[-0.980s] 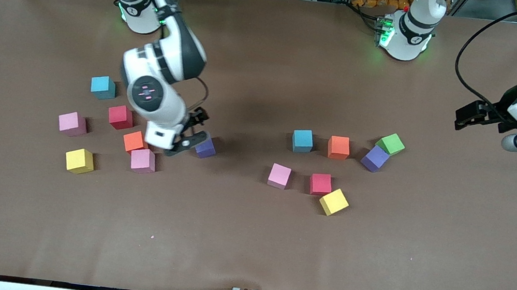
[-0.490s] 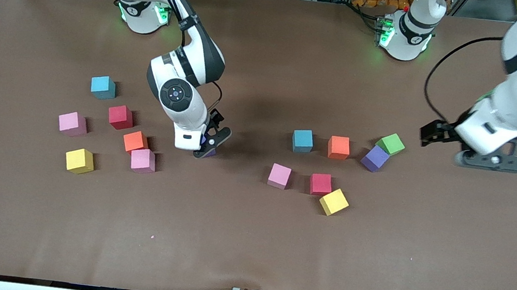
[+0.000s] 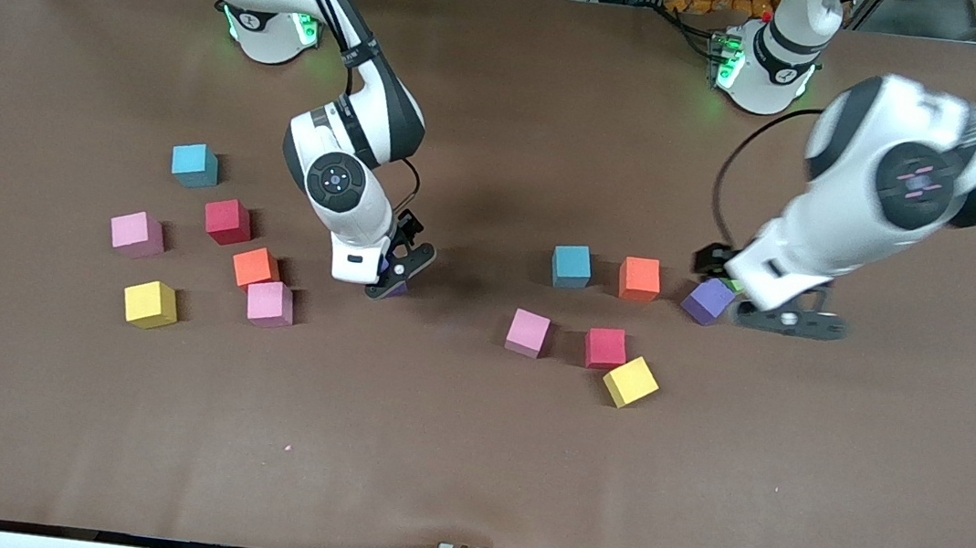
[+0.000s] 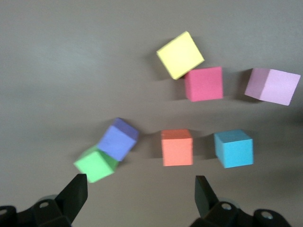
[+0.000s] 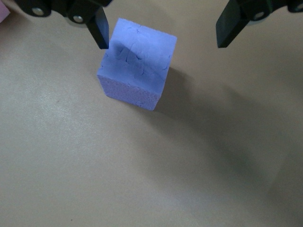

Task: Form number 2 with 11 blocks
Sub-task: 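Grasp the purple block with the right gripper and cyan block with the left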

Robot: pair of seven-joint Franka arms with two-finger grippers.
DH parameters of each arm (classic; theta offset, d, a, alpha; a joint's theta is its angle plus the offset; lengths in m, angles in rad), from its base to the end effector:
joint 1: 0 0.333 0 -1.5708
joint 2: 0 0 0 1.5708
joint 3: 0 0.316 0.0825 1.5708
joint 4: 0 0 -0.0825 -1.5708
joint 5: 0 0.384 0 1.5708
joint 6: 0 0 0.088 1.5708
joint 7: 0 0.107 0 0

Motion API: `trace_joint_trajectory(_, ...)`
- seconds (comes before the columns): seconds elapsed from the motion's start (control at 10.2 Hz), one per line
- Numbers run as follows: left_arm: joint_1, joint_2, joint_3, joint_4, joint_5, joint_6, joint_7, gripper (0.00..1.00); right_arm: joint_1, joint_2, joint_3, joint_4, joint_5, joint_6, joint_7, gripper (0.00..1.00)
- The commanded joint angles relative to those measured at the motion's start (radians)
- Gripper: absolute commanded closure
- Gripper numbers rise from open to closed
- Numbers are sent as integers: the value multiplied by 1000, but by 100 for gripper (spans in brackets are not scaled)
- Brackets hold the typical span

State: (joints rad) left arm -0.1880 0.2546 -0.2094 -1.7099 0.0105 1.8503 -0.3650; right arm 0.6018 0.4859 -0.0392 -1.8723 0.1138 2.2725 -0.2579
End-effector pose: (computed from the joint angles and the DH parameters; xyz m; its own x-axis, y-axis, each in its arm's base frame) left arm 0.5759 -0.2307 0.4337 0.9927 -0.0320 -0.1164 -0.0321 -0.9995 0.0011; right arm 0.5295 0.3388 0.2462 0.7301 0.6800 -0.0682 0.6751 -0.7331 -0.0821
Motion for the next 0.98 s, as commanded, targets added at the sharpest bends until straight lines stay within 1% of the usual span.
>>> trace_joint_trajectory(0.0, -80, 66, 1, 7, 3, 36, -144, 0, -3, 3, -5, -7, 7, 18, 6, 0)
trace_joint_trajectory(0.2, -138, 121, -1, 3, 3, 101, -230, 0, -7, 25, -5, -8, 9, 48, 37, 0)
trace_joint_trajectory(0.39, -200, 178, 1, -2, 6, 167, -314, 0, -11, 37, -5, -7, 9, 47, 139, 0)
trace_joint_trajectory(0.49, -214, 179, 1, -35, 29, 200, -318, 0, -11, 48, -5, -7, 9, 55, 150, 0)
trace_joint_trajectory(0.69, -235, 179, 1, -132, 39, 341, -336, 0, -20, 74, -8, -5, 9, 76, 152, 0)
trace_joint_trajectory(0.88, -248, 210, 1, -149, 40, 389, -338, 0, -48, 100, -7, -2, 20, 94, 160, 0)
